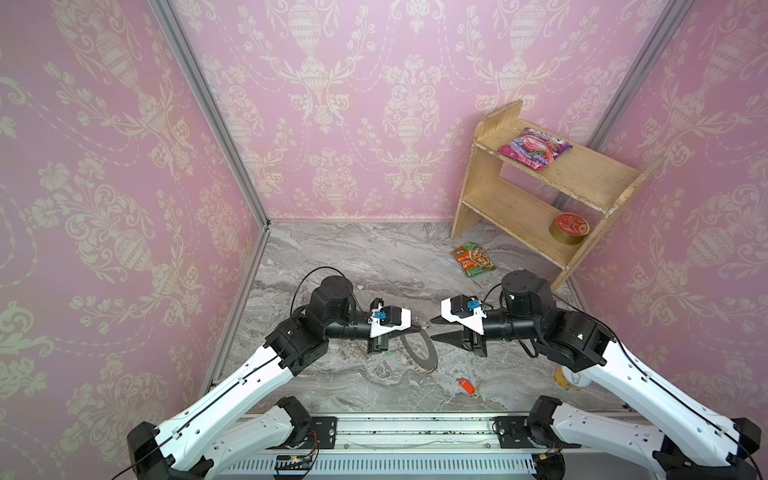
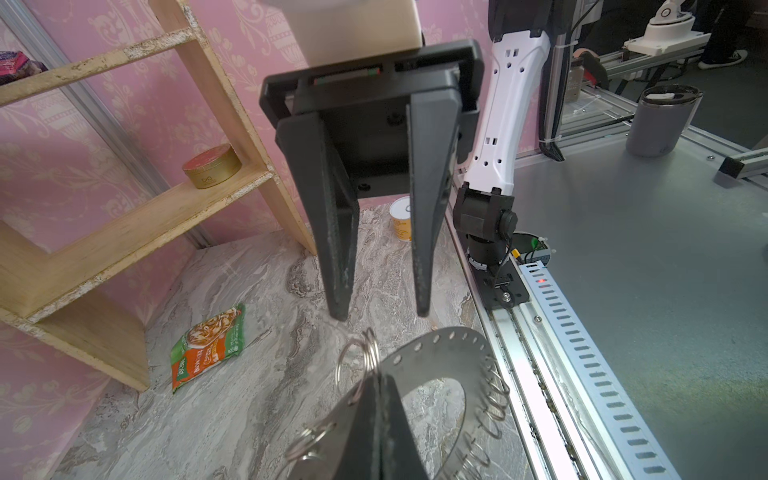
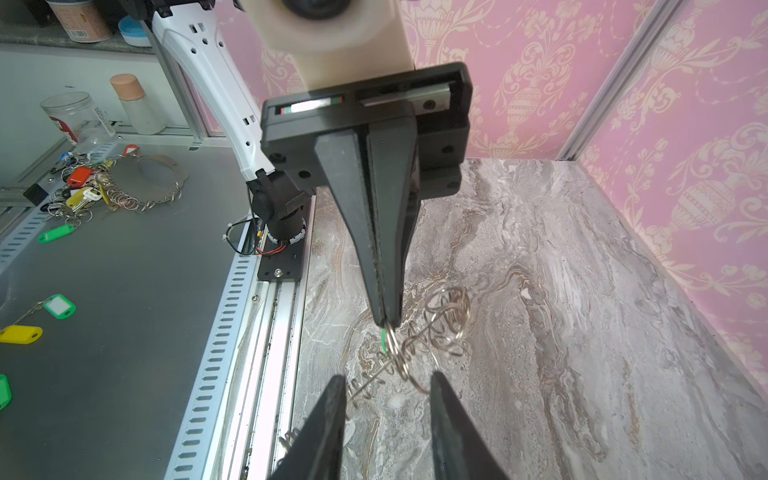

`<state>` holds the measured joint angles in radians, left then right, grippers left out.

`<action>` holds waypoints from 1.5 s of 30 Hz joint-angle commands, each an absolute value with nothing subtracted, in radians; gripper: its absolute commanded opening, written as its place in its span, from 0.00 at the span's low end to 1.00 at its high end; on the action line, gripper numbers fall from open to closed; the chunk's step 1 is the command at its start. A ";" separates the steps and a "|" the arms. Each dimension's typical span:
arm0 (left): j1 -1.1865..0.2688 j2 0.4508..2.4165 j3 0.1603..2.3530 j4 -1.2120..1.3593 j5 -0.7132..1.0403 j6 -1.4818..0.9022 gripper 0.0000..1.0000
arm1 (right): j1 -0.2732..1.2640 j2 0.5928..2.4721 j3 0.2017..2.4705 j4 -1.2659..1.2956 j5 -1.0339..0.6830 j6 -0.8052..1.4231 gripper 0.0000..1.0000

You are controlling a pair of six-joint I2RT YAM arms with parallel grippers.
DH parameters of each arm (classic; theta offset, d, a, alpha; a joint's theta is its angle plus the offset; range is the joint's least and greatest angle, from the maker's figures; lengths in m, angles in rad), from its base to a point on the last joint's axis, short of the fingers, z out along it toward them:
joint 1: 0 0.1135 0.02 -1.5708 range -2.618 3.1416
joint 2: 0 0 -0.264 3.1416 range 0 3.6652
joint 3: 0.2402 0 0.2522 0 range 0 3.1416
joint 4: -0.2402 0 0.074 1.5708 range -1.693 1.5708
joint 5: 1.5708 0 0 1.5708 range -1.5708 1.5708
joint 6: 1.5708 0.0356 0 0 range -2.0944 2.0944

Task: Put the keys on the keyring
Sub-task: 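Hold the plate raised with the left gripper while the right gripper pulls the split ring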

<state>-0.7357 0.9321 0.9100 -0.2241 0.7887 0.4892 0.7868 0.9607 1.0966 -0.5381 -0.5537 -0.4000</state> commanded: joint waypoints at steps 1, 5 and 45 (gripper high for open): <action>-0.729 0.895 0.895 -0.172 0.842 0.522 0.00 | 0.782 0.973 1.124 -0.555 -0.566 -0.397 0.33; -0.729 0.875 0.878 -0.158 0.845 0.522 0.00 | 0.782 0.969 1.114 -0.524 -0.594 -0.384 0.30; -0.733 0.838 0.819 -0.095 0.774 0.456 0.04 | 0.785 0.988 1.164 -0.535 -0.626 -0.353 0.00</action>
<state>-0.7341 0.8394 0.8330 -0.1162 0.8192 0.4870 0.7811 1.0183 1.1275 -0.5316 -0.6773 -0.3698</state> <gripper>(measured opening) 0.046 0.043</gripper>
